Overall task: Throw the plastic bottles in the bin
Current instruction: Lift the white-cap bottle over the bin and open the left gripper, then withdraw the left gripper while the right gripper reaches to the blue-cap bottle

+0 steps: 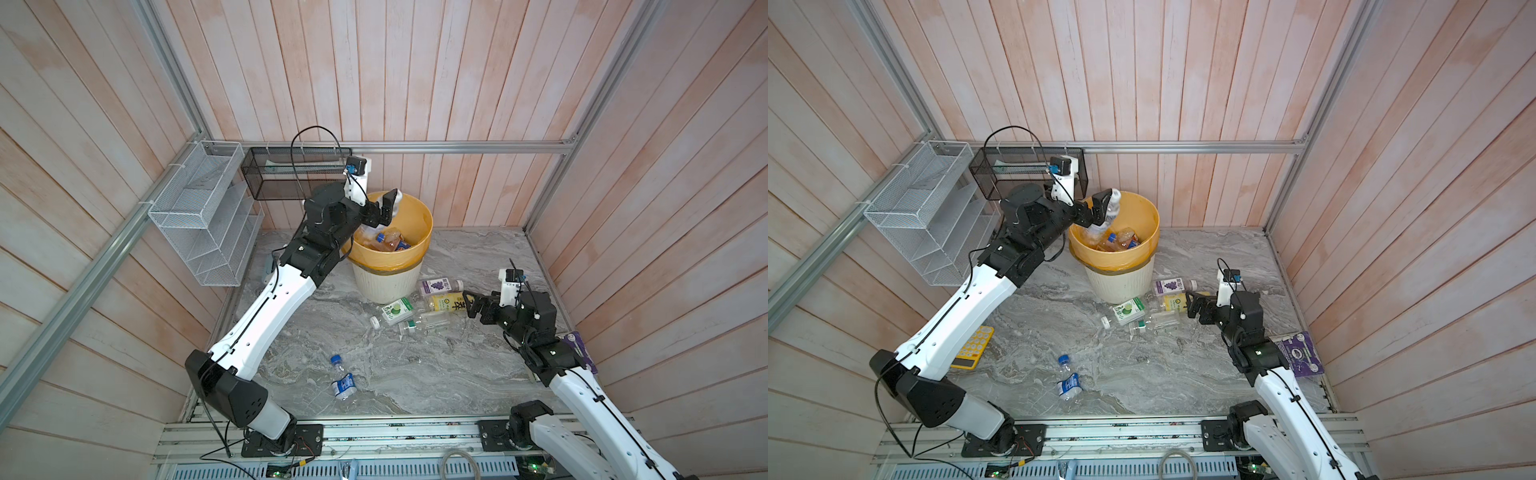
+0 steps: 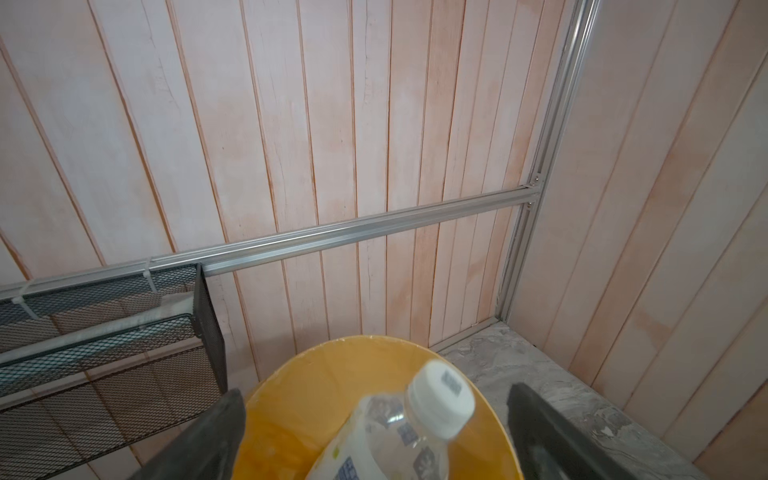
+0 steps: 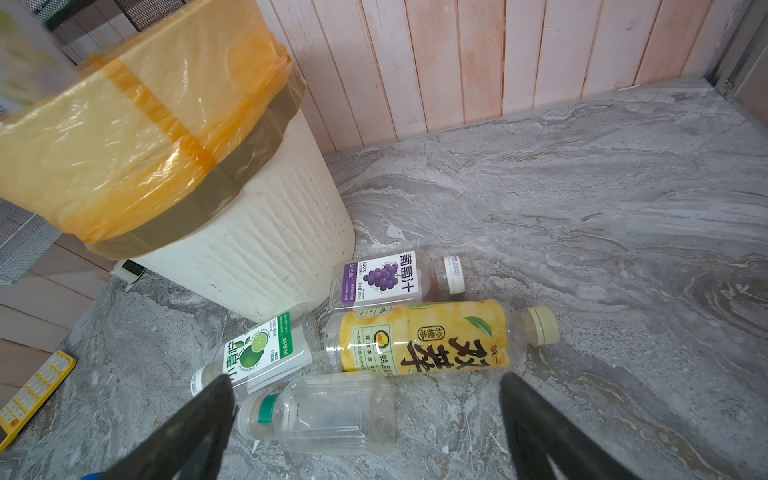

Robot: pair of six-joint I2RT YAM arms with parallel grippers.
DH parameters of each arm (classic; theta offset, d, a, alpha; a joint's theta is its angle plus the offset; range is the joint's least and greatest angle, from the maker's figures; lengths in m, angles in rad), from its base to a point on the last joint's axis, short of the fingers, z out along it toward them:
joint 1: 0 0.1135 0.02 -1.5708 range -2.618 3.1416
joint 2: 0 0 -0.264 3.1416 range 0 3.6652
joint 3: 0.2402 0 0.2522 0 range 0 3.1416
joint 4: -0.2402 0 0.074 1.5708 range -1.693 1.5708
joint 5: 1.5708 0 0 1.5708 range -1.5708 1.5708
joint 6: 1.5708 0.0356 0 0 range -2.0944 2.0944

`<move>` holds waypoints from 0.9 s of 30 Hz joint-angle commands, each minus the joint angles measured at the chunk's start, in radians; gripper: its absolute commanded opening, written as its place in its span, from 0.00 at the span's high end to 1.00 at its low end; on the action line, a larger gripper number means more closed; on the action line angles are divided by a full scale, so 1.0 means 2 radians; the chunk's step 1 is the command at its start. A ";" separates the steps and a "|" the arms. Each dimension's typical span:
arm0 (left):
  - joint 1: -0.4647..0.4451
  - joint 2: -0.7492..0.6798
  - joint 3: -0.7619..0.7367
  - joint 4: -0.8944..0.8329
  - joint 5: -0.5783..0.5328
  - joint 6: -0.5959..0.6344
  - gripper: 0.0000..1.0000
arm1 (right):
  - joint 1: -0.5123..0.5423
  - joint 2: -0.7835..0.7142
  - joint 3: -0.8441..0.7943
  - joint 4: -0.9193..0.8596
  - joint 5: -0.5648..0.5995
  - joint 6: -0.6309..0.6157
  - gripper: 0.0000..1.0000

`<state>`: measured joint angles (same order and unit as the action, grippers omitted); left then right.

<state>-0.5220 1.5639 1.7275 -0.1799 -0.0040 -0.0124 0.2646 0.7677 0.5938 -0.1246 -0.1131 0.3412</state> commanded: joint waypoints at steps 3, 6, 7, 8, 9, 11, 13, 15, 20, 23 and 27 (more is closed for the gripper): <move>-0.001 -0.047 -0.049 0.045 -0.008 -0.020 0.00 | -0.003 -0.012 0.011 -0.026 0.014 -0.009 0.01; -0.001 -0.071 -0.070 0.046 -0.026 -0.013 0.00 | -0.003 -0.002 0.011 -0.026 0.013 -0.010 0.01; -0.001 -0.080 -0.080 0.049 -0.030 -0.013 0.00 | -0.003 0.001 0.012 -0.025 0.015 -0.009 0.01; -0.001 -0.091 -0.094 0.051 -0.036 -0.012 0.00 | -0.003 0.004 0.012 -0.024 0.017 -0.009 0.01; -0.001 -0.103 -0.111 0.051 -0.042 -0.012 0.00 | -0.003 0.008 0.013 -0.024 0.019 -0.009 0.01; -0.001 -0.125 -0.141 0.047 -0.061 -0.017 0.00 | -0.003 0.012 0.012 -0.021 0.017 -0.010 0.01; -0.001 -0.153 -0.182 0.049 -0.085 -0.022 0.00 | -0.003 0.014 0.012 -0.014 0.005 -0.011 0.00; -0.001 -0.181 -0.222 0.050 -0.107 -0.029 0.00 | -0.003 0.019 0.011 -0.009 -0.008 -0.007 0.00; 0.010 -0.237 -0.293 0.017 -0.154 -0.061 0.00 | 0.006 0.046 0.021 0.003 -0.047 0.029 0.04; 0.028 -0.272 -0.338 0.006 -0.170 -0.082 0.00 | 0.055 0.063 0.017 0.035 -0.048 0.065 0.06; 0.074 -0.317 -0.388 -0.011 -0.159 -0.122 0.00 | 0.198 0.126 0.042 0.044 0.032 0.101 0.06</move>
<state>-0.4202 0.9821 0.9924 -0.1677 -0.2977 -0.1753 0.5335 0.9508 0.6220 -0.0750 -0.1257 0.4664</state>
